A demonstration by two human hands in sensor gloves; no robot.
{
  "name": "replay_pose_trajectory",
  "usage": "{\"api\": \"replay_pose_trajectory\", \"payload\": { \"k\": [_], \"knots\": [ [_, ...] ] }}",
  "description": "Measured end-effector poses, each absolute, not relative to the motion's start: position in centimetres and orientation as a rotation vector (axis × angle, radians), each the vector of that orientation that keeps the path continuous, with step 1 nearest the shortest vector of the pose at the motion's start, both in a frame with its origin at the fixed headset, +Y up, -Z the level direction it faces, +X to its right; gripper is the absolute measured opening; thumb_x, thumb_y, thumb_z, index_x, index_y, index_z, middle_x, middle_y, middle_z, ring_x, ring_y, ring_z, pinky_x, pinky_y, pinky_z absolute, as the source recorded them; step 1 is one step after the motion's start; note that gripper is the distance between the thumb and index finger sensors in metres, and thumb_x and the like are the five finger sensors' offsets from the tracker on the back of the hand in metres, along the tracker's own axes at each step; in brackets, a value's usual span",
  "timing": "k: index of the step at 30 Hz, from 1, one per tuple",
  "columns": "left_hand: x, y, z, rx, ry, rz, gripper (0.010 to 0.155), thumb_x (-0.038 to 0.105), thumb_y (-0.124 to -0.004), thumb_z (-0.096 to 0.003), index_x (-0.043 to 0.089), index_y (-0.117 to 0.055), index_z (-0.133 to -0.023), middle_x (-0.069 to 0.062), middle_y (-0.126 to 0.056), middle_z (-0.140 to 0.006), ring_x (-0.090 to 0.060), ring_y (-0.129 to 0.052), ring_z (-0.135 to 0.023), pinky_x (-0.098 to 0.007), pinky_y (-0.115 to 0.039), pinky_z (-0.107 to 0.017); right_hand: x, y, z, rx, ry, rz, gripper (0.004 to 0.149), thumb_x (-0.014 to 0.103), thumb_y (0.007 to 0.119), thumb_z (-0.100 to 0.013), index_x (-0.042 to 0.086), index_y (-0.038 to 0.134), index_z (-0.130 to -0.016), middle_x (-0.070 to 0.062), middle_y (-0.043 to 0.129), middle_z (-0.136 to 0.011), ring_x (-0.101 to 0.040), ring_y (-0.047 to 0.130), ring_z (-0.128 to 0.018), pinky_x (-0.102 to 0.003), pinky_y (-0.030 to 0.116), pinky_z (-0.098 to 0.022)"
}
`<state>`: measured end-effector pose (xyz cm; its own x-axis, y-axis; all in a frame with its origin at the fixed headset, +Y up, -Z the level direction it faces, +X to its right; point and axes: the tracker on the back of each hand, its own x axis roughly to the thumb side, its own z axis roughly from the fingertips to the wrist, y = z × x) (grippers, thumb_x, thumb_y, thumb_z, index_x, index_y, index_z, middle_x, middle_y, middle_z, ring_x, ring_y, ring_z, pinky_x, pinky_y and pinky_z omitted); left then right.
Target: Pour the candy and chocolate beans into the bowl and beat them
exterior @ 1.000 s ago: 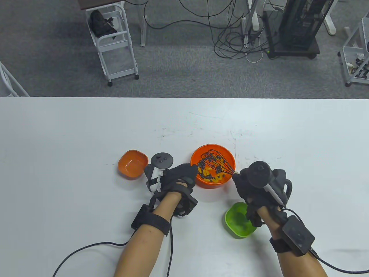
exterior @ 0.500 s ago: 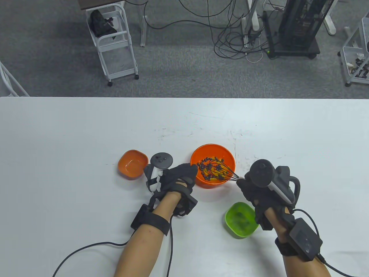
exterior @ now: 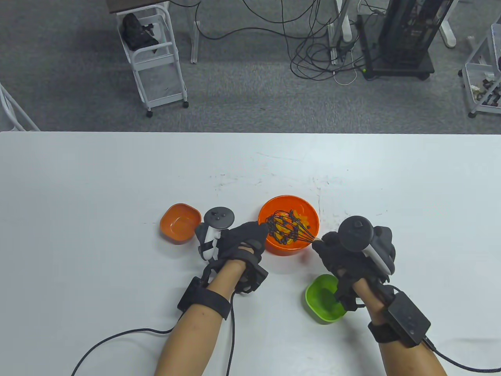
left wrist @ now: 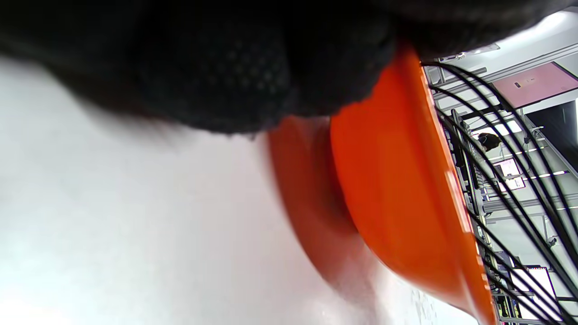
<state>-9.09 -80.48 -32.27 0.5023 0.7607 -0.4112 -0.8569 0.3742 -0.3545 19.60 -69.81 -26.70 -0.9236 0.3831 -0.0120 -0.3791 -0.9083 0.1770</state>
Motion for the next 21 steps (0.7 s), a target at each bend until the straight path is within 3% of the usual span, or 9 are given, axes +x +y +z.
{"api": "replay_pose_trajectory", "payload": {
  "k": [3, 6, 12, 21],
  "knots": [
    [-9.1, -80.5, -32.3, -0.572, 0.192, 1.046, 0.046, 0.064, -0.072, -0.0489, 0.023, -0.086, -0.066, 0.008, -0.101, -0.04, -0.02, -0.101, -0.024, -0.037, -0.088, -0.018, 19.7, -69.1, -26.4, 0.067, 0.297, 2.747, 0.057, 0.053, 0.084, -0.045, 0.01, 0.091, -0.082, -0.004, 0.102, -0.042, -0.02, 0.093, -0.004, -0.036, 0.086, 0.0],
    [-9.1, -80.4, -32.3, -0.573, 0.192, 1.047, 0.047, 0.064, -0.072, -0.049, 0.023, -0.087, -0.066, 0.007, -0.101, -0.04, -0.02, -0.101, -0.024, -0.037, -0.088, -0.018, 20.5, -68.4, -26.3, -0.009, 0.208, 2.828, 0.057, 0.053, 0.085, -0.045, 0.01, 0.092, -0.082, -0.004, 0.102, -0.042, -0.02, 0.093, -0.004, -0.036, 0.087, 0.0],
    [-9.1, -80.4, -32.3, -0.572, 0.19, 1.044, 0.047, 0.064, -0.072, -0.0487, 0.023, -0.087, -0.065, 0.007, -0.1, -0.039, -0.02, -0.101, -0.024, -0.037, -0.088, -0.018, 20.7, -69.8, -27.0, -0.079, 0.147, 2.808, 0.059, 0.053, 0.08, -0.046, 0.007, 0.09, -0.081, -0.003, 0.103, -0.042, -0.019, 0.096, -0.004, -0.037, 0.089, -0.001],
    [-9.1, -80.4, -32.3, -0.571, 0.193, 1.043, 0.046, 0.064, -0.071, -0.0491, 0.024, -0.086, -0.065, 0.008, -0.1, -0.04, -0.02, -0.101, -0.024, -0.037, -0.088, -0.018, 19.1, -70.8, -27.0, 0.046, 0.288, 2.736, 0.06, 0.051, 0.075, -0.048, 0.005, 0.089, -0.083, -0.004, 0.103, -0.043, -0.02, 0.098, -0.005, -0.038, 0.09, -0.001]
  ]
}}
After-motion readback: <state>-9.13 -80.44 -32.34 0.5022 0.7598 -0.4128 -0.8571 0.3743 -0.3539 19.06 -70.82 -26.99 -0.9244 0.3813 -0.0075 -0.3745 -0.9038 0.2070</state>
